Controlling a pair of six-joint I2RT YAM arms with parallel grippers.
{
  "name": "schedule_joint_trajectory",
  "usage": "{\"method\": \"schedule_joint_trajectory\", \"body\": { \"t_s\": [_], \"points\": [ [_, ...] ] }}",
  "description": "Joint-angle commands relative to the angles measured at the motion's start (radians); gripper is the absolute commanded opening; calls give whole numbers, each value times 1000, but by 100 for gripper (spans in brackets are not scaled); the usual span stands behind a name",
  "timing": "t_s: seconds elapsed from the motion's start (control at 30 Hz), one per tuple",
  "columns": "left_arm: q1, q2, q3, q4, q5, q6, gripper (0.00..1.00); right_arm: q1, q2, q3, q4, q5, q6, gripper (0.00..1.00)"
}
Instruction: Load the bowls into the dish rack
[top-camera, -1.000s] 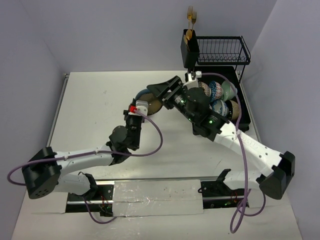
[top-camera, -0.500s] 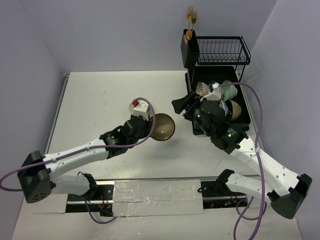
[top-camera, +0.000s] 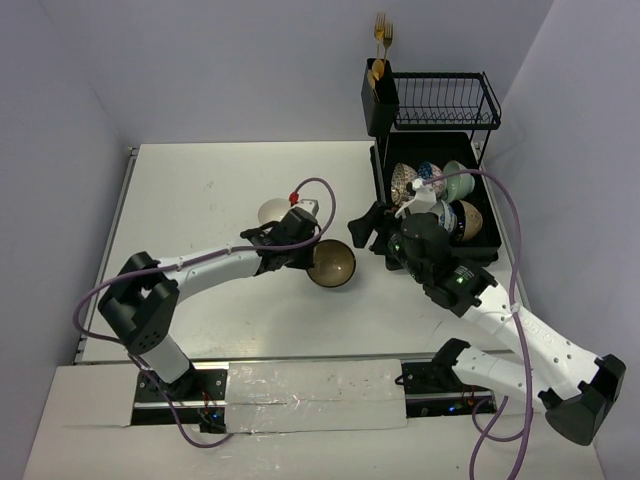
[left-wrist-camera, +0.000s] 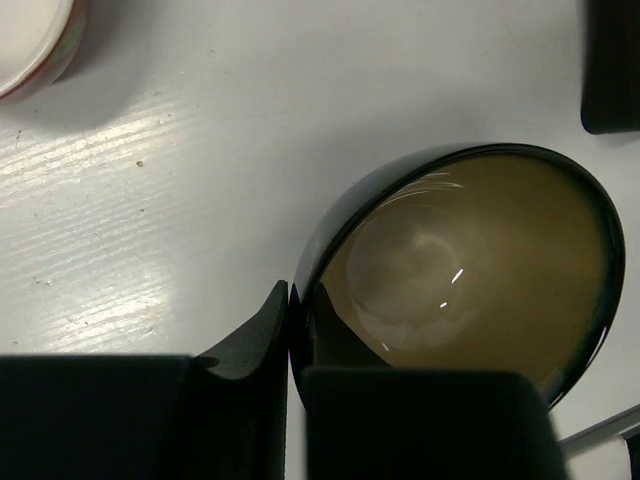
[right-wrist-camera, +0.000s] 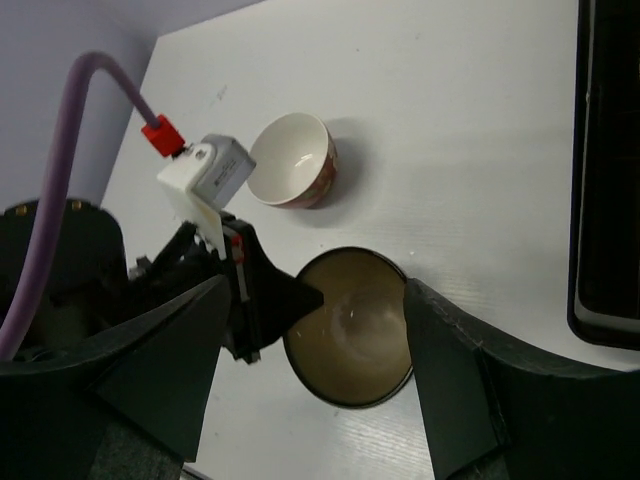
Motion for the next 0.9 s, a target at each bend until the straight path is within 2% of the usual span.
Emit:
{"method": "schedule_joint_trajectory", "body": {
  "t_s": [0.0, 0.2, 0.43, 0.53, 0.57, 0.67, 0.77, 0.87],
  "points": [
    [40, 14, 52, 78, 82, -35, 11, -6, 7, -4, 45, -44, -89, 78],
    [59, 98, 98, 29, 100, -21, 22, -6, 48, -14, 48, -130, -161, 77],
    [68, 120, 115, 4, 105, -27, 35, -4, 91, 5, 31, -196, -238, 76],
    [91, 69, 116, -14, 91, -32, 46, 4, 113, 21, 16, -237, -288, 76],
    [111, 54, 127, -23, 85, -31, 55, 8, 120, 27, 4, -245, -302, 75],
    [157, -18, 141, -51, 73, -20, 69, 43, 165, 53, -22, -242, -347, 75],
    [213, -77, 153, -78, 65, -5, 78, 96, 234, 85, -42, -246, -379, 72],
    [296, -129, 144, -114, 65, 0, 81, 163, 318, 125, -61, -227, -405, 71]
  ]
}}
